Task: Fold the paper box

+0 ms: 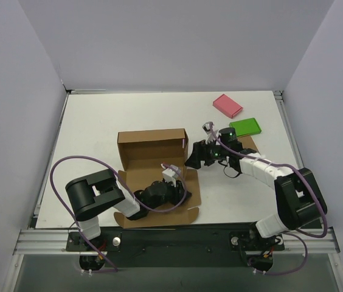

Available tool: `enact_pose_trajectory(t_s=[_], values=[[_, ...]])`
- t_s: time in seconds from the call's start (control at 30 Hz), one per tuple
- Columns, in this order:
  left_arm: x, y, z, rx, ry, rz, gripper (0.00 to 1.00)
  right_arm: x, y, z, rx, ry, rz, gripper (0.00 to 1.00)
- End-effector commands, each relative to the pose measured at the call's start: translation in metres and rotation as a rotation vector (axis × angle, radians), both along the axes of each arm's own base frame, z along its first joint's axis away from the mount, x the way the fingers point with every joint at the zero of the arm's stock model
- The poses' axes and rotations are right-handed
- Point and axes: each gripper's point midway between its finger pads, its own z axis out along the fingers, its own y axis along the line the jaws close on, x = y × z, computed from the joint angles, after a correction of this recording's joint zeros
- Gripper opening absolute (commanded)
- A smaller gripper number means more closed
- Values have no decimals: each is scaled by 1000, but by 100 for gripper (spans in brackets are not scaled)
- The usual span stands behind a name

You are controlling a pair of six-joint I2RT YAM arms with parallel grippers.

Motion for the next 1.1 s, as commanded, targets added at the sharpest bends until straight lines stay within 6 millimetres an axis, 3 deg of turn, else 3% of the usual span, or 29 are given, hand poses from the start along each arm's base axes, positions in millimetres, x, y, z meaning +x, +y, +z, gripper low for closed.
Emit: enact_pose_trajectory(t_s=[0.0,0.53,1.07], values=[[-11,9,-20,61,20,-40,41,20,12,17,18,-205,32,75],[-17,21,-30,92,42,-40,38,68,44,34,83,-362,54,75],[-17,22,-33,100,50,-36,38,73,78,34,117,-344,75,74]])
